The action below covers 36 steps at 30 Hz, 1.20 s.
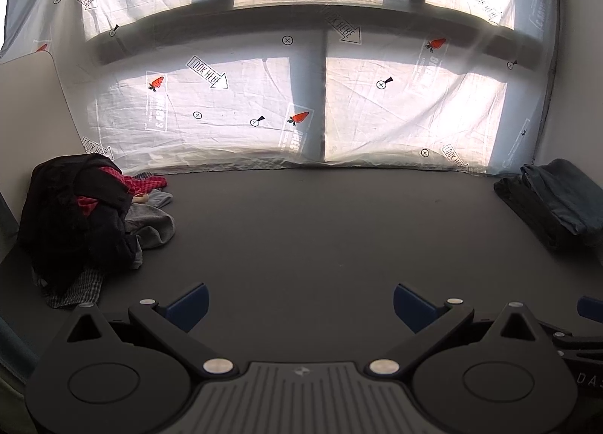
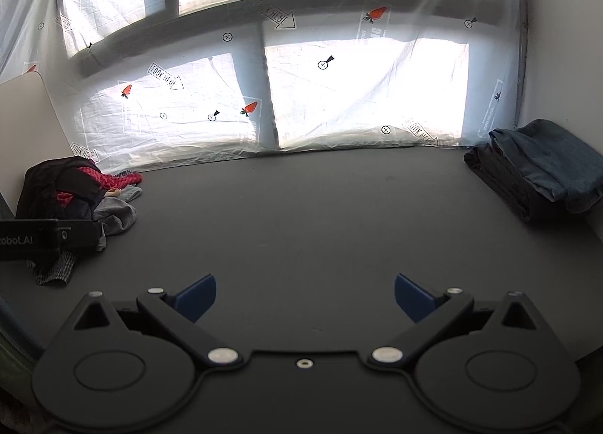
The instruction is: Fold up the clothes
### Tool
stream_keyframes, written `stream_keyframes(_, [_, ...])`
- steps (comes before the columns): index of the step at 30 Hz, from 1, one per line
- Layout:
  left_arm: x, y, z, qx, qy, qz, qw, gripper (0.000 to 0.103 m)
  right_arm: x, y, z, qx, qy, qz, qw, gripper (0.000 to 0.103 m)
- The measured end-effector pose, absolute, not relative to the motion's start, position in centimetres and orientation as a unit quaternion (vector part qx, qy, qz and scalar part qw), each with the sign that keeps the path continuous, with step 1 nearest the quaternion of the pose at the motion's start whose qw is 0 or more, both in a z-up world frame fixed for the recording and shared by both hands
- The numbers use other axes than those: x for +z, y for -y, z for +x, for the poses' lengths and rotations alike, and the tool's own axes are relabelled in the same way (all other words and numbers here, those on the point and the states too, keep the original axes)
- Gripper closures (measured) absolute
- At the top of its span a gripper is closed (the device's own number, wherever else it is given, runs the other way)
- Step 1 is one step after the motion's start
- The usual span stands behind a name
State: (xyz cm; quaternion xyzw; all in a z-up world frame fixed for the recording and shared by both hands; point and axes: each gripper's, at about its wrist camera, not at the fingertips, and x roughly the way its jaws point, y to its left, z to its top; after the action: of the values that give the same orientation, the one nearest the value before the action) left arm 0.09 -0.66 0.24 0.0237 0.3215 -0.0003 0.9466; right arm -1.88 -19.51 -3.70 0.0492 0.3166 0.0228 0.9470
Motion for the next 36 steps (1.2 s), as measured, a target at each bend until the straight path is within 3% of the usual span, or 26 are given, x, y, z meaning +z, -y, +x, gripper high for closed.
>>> stream_keyframes(26, [0.0,2.5,0.5,0.004,-0.327,0.024,0.945,0.000,-4.1,21.8,-0.8,0.018,-0.314,0.062,0.947,0.001])
stream_keyframes(36, [-0.5,5.0,3.6,0.001,-0.340,-0.065,0.938,0.000,-4.3,26.4,3.8,0.011,-0.308,0.089,0.947,0.000])
